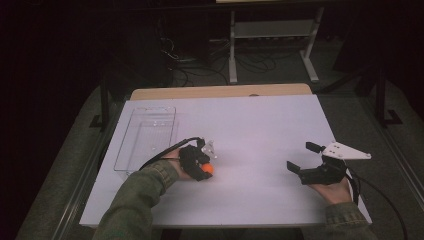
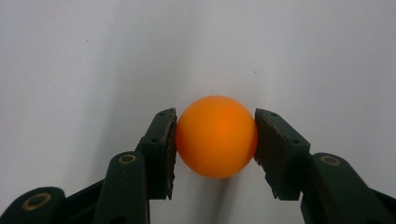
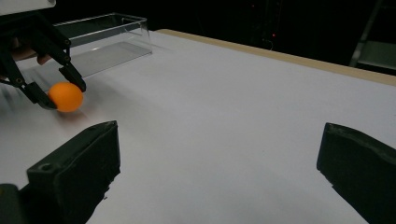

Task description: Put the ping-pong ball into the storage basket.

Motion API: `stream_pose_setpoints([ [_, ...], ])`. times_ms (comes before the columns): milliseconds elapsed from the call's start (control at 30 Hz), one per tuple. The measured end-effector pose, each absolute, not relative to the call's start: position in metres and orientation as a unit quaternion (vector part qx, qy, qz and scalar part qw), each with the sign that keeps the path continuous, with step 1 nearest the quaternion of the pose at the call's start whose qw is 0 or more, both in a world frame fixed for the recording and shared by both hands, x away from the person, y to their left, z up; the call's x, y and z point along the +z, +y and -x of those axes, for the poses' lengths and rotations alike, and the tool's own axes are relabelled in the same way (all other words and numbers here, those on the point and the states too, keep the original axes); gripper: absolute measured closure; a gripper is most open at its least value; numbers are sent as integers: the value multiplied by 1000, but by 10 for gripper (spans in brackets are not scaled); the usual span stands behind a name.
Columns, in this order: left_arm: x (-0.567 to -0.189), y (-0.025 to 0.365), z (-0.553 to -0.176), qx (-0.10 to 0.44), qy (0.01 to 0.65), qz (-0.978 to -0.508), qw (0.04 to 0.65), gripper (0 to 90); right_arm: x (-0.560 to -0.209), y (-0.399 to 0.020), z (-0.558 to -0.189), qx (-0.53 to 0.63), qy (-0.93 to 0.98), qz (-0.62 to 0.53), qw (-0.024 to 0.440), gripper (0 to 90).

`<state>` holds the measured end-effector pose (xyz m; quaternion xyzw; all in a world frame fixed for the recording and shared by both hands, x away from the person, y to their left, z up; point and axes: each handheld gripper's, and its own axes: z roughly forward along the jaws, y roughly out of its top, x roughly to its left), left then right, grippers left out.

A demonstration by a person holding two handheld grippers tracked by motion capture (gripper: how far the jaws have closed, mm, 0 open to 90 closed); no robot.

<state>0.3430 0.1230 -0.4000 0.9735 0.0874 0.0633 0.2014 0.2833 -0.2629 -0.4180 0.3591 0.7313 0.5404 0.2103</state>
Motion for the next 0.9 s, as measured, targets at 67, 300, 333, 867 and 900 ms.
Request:
stream_pose_setpoints([
  [67, -398, 124, -343, 64, 87, -974, 200, 505, -418, -263, -283, 541, 731, -359, 210, 0],
  [300, -394, 127, -343, 64, 90, -973, 205, 506, -418, -263, -283, 540, 732, -359, 209, 0],
  [333, -393, 127, -343, 65, 91, -972, 206, 505, -418, -263, -283, 540, 732, -359, 210, 0],
  [867, -377, 131, -339, 72, 90, -968, 222, 506, -418, -262, -282, 540, 731, -360, 210, 0],
  [900, -376, 132, -339, 73, 87, -969, 219, 506, -418, -262, -283, 540, 732, -359, 210, 0],
])
